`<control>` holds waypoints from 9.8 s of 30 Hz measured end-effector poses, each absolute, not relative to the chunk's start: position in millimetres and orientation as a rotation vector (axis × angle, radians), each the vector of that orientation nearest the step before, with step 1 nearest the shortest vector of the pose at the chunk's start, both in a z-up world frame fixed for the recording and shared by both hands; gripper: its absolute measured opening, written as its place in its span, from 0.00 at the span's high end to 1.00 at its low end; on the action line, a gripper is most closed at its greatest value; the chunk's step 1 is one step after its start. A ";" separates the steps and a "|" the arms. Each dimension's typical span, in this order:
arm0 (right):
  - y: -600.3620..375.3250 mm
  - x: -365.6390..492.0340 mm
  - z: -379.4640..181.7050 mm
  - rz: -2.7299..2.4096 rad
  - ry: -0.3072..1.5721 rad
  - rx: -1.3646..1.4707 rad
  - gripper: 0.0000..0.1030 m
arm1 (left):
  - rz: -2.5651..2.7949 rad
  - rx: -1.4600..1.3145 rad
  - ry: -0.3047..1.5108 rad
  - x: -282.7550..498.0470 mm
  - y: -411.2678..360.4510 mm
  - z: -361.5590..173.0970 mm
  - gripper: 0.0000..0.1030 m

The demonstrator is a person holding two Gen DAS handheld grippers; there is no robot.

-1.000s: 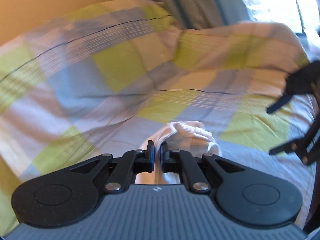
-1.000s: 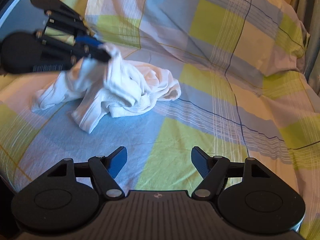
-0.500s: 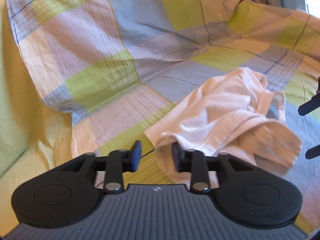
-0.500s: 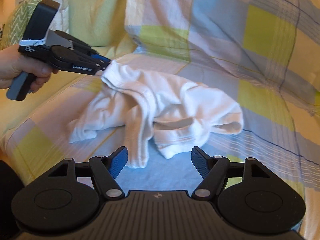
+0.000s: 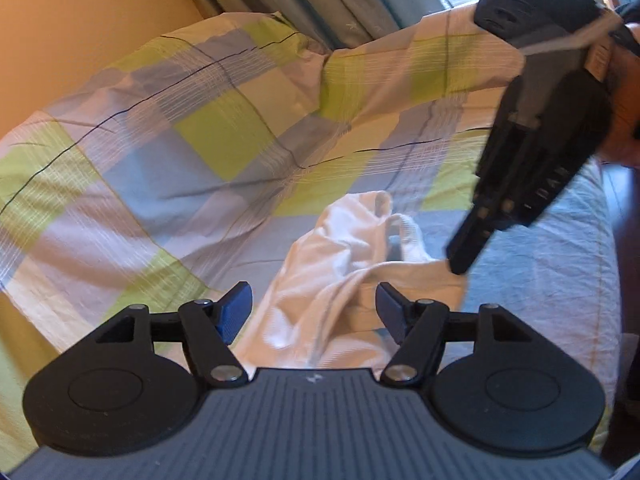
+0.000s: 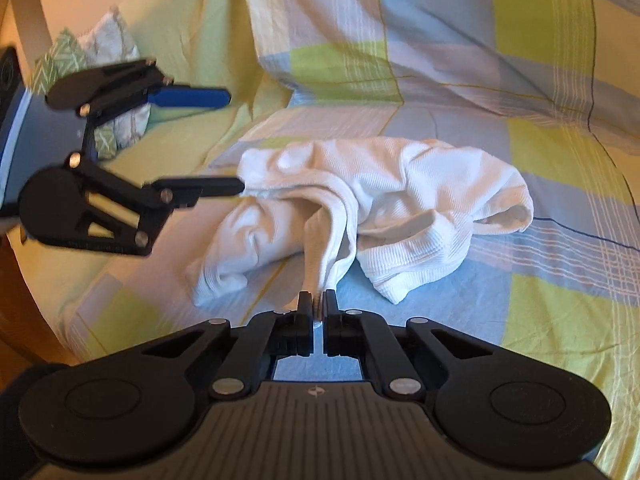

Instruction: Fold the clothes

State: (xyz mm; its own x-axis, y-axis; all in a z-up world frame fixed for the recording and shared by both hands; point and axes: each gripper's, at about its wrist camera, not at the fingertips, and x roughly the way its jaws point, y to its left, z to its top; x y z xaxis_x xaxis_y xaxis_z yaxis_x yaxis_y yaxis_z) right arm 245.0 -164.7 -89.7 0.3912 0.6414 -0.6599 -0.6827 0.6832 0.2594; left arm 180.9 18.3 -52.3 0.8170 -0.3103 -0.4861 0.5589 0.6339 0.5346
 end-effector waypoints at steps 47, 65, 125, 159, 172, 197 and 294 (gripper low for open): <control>-167.9 253.7 -10.1 0.620 0.399 -0.450 0.97 | -0.228 0.535 0.199 199.2 61.5 76.2 0.94; -240.0 76.1 216.9 0.432 -0.057 -0.337 0.97 | -0.212 0.379 -0.073 41.6 33.9 242.4 0.94; -293.8 482.9 -139.8 0.494 0.717 0.086 0.47 | -0.481 0.404 0.542 495.1 -0.3 -117.9 0.71; -294.1 516.2 -141.2 0.654 0.791 0.396 0.89 | -0.188 0.098 0.558 465.6 92.2 -92.1 0.82; -266.8 519.7 -134.1 0.576 0.877 0.253 0.71 | -0.280 0.205 0.577 436.2 66.2 -94.6 0.82; -283.5 561.4 -125.5 0.628 0.728 0.458 0.65 | -0.313 0.165 0.597 429.8 68.9 -104.8 0.81; -109.3 150.9 -77.0 0.940 0.848 -0.108 0.95 | -0.487 -0.062 0.690 366.9 108.7 -67.5 0.96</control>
